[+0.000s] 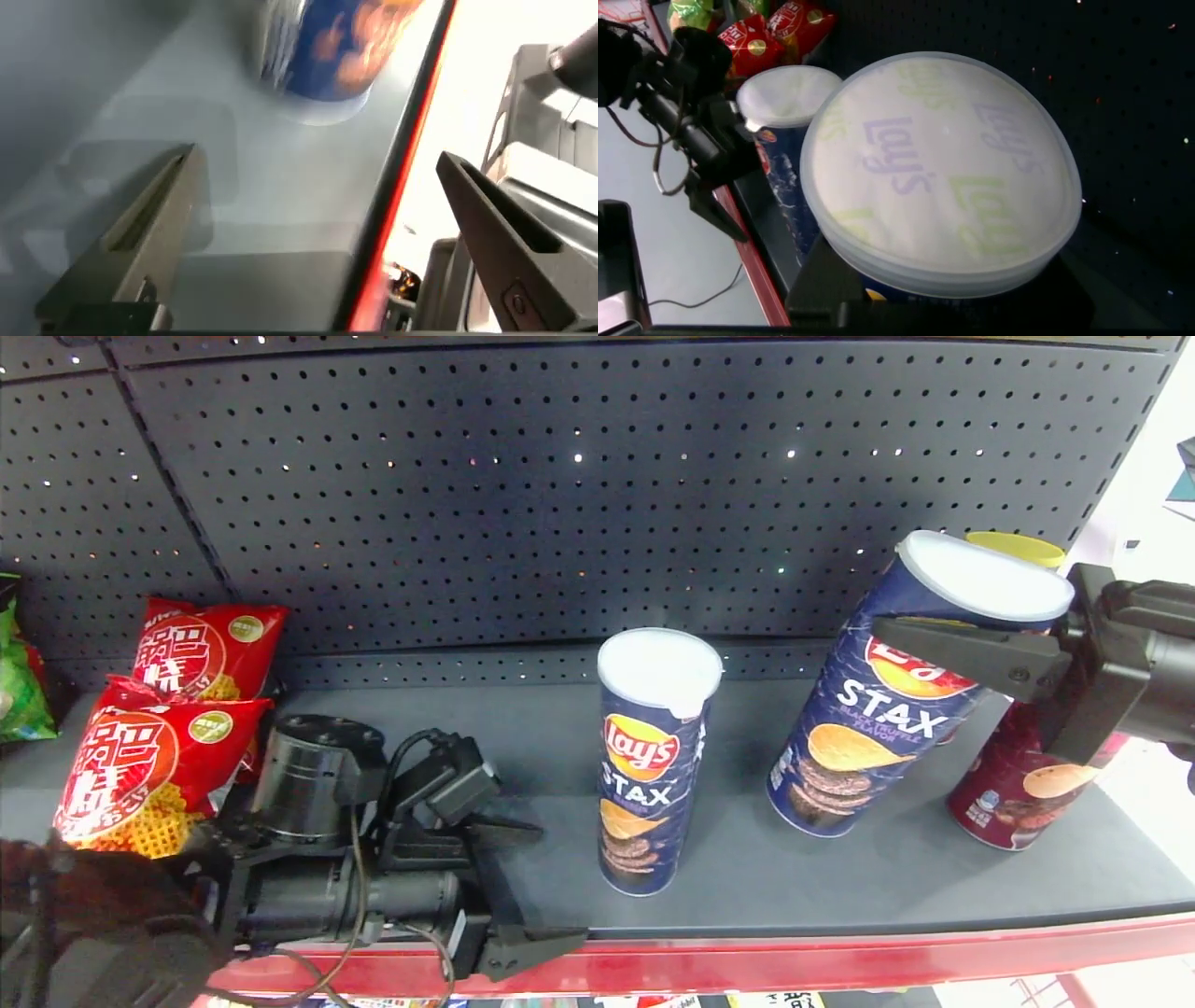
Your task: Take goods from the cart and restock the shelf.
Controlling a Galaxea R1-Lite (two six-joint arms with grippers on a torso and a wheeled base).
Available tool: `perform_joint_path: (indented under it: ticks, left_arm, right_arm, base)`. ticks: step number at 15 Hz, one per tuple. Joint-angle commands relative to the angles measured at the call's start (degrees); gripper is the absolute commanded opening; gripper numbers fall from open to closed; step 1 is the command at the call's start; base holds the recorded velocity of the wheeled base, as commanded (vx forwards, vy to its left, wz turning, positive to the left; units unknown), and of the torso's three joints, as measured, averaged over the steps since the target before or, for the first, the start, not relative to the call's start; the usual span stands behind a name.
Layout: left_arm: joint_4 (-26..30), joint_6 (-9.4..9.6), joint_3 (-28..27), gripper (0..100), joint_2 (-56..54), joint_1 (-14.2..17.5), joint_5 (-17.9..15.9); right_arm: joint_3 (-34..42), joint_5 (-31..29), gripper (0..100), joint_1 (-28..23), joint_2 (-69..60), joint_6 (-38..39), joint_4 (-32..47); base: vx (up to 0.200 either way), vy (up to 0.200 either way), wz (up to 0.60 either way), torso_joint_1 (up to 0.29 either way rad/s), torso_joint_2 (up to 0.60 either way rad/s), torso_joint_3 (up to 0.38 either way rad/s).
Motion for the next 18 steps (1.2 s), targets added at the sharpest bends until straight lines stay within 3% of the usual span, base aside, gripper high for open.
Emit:
perform_joint_path:
  ticks: [1, 2, 4, 5, 6, 7, 8, 10, 11, 14, 15, 16, 18]
  left_arm:
    - [1.57, -0.54, 7.54, 100, -11.79, 7.67, 1.24]
    - [1.66, -3.09, 9.82, 100, -17.42, 10.74, 2.39]
    - [1.57, -11.08, 13.78, 100, -30.42, 16.46, 8.19]
    - [1.75, -12.58, 14.31, 100, -34.47, 18.04, 9.59]
    - [3.07, -13.46, 14.48, 100, -42.73, 22.87, 12.85]
    - [3.07, -13.46, 14.48, 100, -42.73, 22.87, 12.85]
    - [5.79, -13.11, 14.48, 100, -51.96, 29.29, 14.52]
    - [7.72, -12.05, 18.09, 100, -65.32, 36.85, 16.8]
    - [10.01, -11.44, 20.02, 100, -71.12, 37.64, 19.0]
    - [26.01, -10.29, 26.17, 100, -92.56, 37.73, 23.39]
    - [23.37, -10.03, 27.4, 100, -91.51, 37.73, 25.41]
    - [21.87, -9.94, 28.55, 100, -91.68, 37.64, 24.97]
    - [31.45, -9.94, 28.72, 100, -91.68, 37.64, 23.22]
  right_arm:
    - [-0.12, 0.03, 0, -0.02, 0.25, -0.04, -0.04]
    - [-0.21, 0.03, 0, 0.07, 0.34, -0.04, -0.04]
    - [-0.03, 0.03, 0, -0.02, 0.43, -0.04, -0.04]
    - [-0.03, 0.03, 0, -0.02, 0.43, -0.04, -0.04]
    - [-0.03, 0.03, 0, -0.02, 0.43, -0.04, -0.04]
    - [-0.03, 0.03, 0, -0.02, 0.43, -0.04, -0.04]
    - [-0.03, 0.12, 0, 0.07, 0.52, -0.04, 0.05]
    - [-0.56, 0.12, 0, 0.16, 0.52, -0.04, 0.05]
    - [-0.65, 0.03, 0, 0.16, 0.52, -0.04, 0.05]
    - [-0.74, 0.12, 0, 0.33, 0.52, -0.12, 0.05]
    - [-0.74, 0.12, 0, 0.33, 0.43, -0.12, 0.05]
    - [-0.83, 0.12, 0, 0.33, 0.25, -0.12, 0.05]
    - [-1.7, 0.03, 0, 0.24, 0.34, -0.04, 0.05]
  base:
    - [0.0, 0.0, 0.0, 0.0, 0.0, 0.0]
    - [0.0, 0.0, 0.0, 0.0, 0.0, 0.0]
    - [0.0, 0.0, 0.0, 0.0, 0.0, 0.0]
    - [0.0, 0.0, 0.0, 0.0, 0.0, 0.0]
    - [0.0, 0.0, 0.0, 0.0, 0.0, 0.0]
    - [0.0, 0.0, 0.0, 0.0, 0.0, 0.0]
    - [0.0, 0.0, 0.0, 0.0, 0.0, 0.0]
    - [0.0, 0.0, 0.0, 0.0, 0.0, 0.0]
    - [0.0, 0.0, 0.0, 0.0, 0.0, 0.0]
    - [0.0, 0.0, 0.0, 0.0, 0.0, 0.0]
    - [0.0, 0.0, 0.0, 0.0, 0.0, 0.0]
    - [0.0, 0.0, 0.0, 0.0, 0.0, 0.0]
    - [0.0, 0.0, 0.0, 0.0, 0.0, 0.0]
